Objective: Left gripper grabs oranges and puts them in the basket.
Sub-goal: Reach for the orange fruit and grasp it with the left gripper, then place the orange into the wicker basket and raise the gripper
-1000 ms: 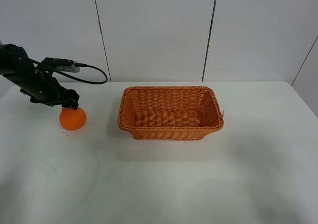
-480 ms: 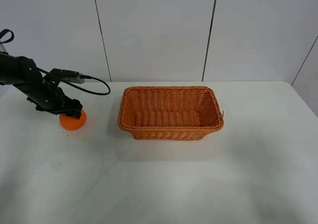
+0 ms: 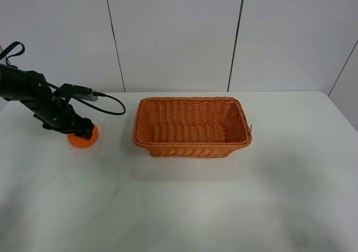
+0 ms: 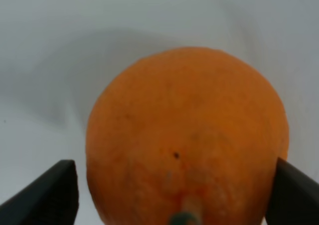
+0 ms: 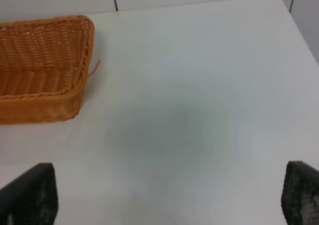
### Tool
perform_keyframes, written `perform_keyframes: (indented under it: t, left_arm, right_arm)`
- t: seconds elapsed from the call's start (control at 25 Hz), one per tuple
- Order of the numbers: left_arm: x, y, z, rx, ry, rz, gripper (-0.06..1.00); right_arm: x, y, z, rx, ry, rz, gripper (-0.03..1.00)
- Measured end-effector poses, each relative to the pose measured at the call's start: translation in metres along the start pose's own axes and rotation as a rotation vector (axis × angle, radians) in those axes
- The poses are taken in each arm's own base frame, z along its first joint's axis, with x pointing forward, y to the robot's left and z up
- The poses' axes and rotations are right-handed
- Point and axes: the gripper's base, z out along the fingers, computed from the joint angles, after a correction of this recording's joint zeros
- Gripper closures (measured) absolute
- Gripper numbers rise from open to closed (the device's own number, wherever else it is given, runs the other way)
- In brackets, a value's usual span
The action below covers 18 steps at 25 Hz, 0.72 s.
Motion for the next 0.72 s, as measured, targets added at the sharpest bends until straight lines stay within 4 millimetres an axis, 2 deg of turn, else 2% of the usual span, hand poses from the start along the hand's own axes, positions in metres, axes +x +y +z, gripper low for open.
perform_keyframes:
  t: [0.12, 0.4, 0.44, 0.6, 0.72]
  left_arm:
    - [0.001, 0.0, 0.0, 0.004, 0.013, 0.001, 0.2]
    - [0.002, -0.001, -0.001, 0.01, 0.036, 0.002, 0.71]
    - [0.002, -0.001, -0.002, 0.012, 0.041, 0.002, 0.74]
    - [0.002, -0.001, -0.007, 0.016, 0.052, 0.002, 0.75]
    - [0.0, 0.0, -0.018, 0.014, 0.044, 0.002, 0.75]
  right_arm:
    - [0.0, 0.0, 0.0, 0.0, 0.0, 0.0, 0.27]
    - [0.0, 0.0, 0.0, 0.0, 0.0, 0.0, 0.27]
    - [0.0, 0.0, 0.0, 0.0, 0.0, 0.0, 0.27]
    - [0.0, 0.0, 0.0, 0.0, 0.0, 0.0, 0.27]
    - [0.0, 0.0, 0.0, 0.0, 0.0, 0.0, 0.27]
